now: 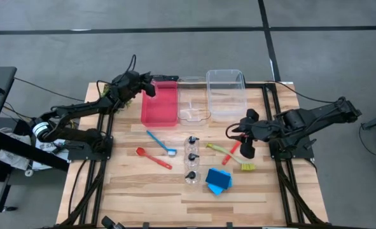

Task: Pick & Place Kitchen Sink Supplies
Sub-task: Put the spray bottle into the pink bin

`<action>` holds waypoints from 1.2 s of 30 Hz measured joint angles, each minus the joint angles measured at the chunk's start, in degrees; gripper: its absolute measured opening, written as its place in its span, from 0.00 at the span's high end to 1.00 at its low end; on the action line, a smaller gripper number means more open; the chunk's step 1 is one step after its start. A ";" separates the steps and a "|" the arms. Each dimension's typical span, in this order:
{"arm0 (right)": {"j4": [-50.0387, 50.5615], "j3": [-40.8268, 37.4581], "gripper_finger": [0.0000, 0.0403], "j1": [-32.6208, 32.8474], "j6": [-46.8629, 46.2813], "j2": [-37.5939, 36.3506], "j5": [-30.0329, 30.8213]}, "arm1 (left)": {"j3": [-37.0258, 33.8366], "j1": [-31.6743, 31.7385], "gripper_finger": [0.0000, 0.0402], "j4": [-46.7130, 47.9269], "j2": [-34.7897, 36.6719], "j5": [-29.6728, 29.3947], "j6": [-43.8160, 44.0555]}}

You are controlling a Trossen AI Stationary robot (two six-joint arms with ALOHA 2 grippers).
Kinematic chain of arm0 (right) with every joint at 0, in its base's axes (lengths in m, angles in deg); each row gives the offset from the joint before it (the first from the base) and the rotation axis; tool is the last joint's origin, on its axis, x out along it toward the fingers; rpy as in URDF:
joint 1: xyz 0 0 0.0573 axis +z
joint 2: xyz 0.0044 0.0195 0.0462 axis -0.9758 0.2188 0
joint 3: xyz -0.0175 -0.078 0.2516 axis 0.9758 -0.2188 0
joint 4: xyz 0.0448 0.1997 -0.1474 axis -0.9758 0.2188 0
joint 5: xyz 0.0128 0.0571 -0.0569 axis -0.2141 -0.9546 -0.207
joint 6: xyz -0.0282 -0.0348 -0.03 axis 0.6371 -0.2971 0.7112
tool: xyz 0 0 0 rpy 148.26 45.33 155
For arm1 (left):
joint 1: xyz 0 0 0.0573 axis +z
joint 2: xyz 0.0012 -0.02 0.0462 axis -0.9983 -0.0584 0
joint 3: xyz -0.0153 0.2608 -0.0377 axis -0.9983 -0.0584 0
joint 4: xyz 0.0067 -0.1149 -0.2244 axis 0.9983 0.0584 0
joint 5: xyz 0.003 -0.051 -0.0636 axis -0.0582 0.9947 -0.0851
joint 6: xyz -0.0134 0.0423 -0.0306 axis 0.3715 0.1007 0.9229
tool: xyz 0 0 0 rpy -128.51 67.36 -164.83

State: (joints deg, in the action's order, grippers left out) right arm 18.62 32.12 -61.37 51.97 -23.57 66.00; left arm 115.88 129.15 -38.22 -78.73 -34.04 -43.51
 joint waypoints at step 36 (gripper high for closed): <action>-2.32 -0.25 0.70 0.07 10.49 -13.32 0.64 | 0.00 0.11 0.62 -1.24 -2.38 1.92 0.02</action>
State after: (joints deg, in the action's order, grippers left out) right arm 16.30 31.87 -61.30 62.46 -36.88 66.64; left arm 115.88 129.26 -39.45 -81.11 -32.11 -43.49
